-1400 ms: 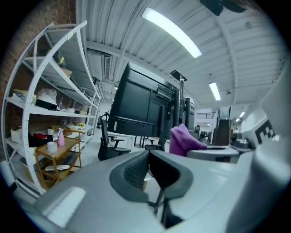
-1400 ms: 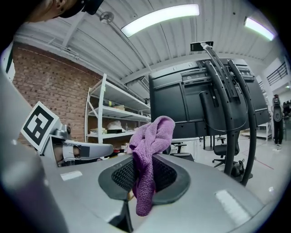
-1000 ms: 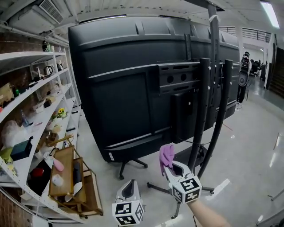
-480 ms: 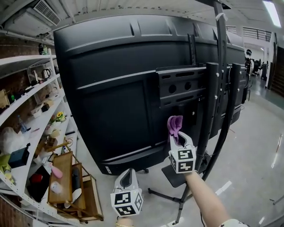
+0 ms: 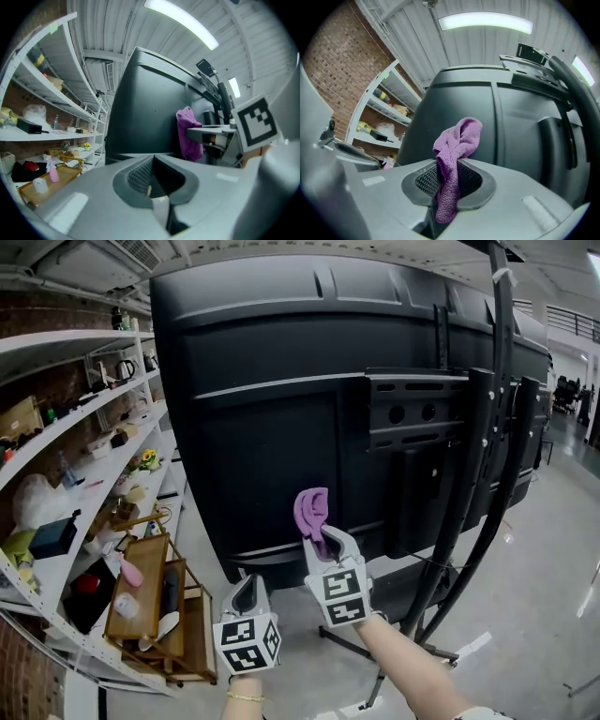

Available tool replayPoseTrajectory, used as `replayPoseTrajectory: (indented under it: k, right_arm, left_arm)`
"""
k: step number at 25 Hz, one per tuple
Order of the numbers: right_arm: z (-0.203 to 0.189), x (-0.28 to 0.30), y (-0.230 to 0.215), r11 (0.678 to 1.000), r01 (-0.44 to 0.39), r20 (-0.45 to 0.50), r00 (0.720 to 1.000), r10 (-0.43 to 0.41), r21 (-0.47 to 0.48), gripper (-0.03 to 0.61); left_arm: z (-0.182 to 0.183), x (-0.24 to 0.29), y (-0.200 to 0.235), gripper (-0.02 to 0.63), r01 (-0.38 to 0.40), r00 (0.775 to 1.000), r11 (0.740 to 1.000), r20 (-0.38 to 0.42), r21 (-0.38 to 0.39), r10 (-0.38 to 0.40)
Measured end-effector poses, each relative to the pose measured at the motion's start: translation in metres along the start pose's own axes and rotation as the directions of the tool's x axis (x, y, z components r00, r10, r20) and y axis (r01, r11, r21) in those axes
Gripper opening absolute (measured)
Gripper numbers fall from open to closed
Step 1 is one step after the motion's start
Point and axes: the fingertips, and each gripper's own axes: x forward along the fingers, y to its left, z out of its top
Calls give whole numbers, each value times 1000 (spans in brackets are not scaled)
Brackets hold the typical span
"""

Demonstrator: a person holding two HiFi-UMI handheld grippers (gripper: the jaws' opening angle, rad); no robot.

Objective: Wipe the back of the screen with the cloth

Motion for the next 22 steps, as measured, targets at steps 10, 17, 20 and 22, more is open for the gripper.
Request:
replayPoseTrajectory:
  k: [10, 17, 20, 22]
  right_arm:
    - [33, 41, 149, 961, -270, 18, 962, 272, -61, 61]
    - [98, 28, 142, 944, -327, 116, 937, 331, -51, 63]
    - [157, 28, 114, 946, -313, 168, 931, 323, -83, 63]
    - [205, 34, 93, 946, -312, 197, 926, 323, -86, 63]
  left_arm:
    - [-6, -46, 80, 8, -165, 986, 986, -15, -12, 165]
    - [37, -46, 80, 8, -135, 990, 991, 33, -7, 135]
    - [87, -32, 79, 8, -115, 992, 993, 55, 7, 115]
    - [128, -20, 79, 8, -95, 993, 995, 67, 9, 94]
